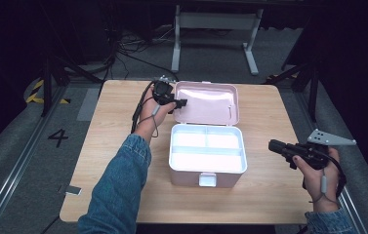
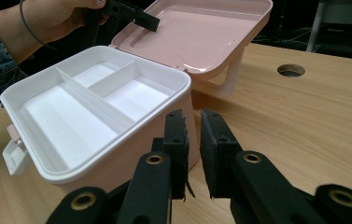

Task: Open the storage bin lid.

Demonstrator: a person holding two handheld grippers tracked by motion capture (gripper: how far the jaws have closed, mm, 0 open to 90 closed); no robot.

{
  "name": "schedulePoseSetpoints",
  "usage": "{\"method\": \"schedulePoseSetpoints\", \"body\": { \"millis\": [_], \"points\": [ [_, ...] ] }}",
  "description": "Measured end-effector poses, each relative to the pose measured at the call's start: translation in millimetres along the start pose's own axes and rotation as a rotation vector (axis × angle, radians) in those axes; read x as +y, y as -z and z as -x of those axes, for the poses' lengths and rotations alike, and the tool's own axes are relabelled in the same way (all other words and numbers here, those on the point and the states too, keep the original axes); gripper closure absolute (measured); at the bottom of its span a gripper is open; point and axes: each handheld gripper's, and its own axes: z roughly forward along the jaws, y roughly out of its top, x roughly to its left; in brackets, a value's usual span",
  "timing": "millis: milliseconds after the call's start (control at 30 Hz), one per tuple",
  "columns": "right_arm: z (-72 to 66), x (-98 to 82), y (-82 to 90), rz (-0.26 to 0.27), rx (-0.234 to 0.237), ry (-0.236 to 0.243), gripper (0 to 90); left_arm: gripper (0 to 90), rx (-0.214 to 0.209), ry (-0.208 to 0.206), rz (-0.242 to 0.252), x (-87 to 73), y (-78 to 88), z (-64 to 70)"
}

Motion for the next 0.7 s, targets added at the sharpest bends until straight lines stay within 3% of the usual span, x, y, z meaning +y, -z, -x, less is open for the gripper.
{"method": "schedulePoseSetpoints", "body": {
  "millis": [167, 267, 333, 700],
  "points": [
    [-0.3, -0.8, -1.8, -0.01, 0.002, -0.008, 82.0, 42.9, -0.007, 0.015, -0.006, -3.7, -3.1, -2.2],
    [0.4, -1.3, -2.7, -0.011, 0.001, -0.007, 82.0, 41.8, 0.011, 0.0, -0.024, -6.1, -5.7, -2.9],
    [0.5, -1.4, -2.9, -0.014, 0.001, -0.008, 82.0, 44.5, 0.035, -0.032, -0.051, -7.6, -7.5, -3.3],
    [1.6, -3.1, -4.4, -0.021, 0.005, -0.015, 81.7, 45.9, 0.028, -0.034, -0.071, -12.2, -11.5, -6.1]
  ]
}}
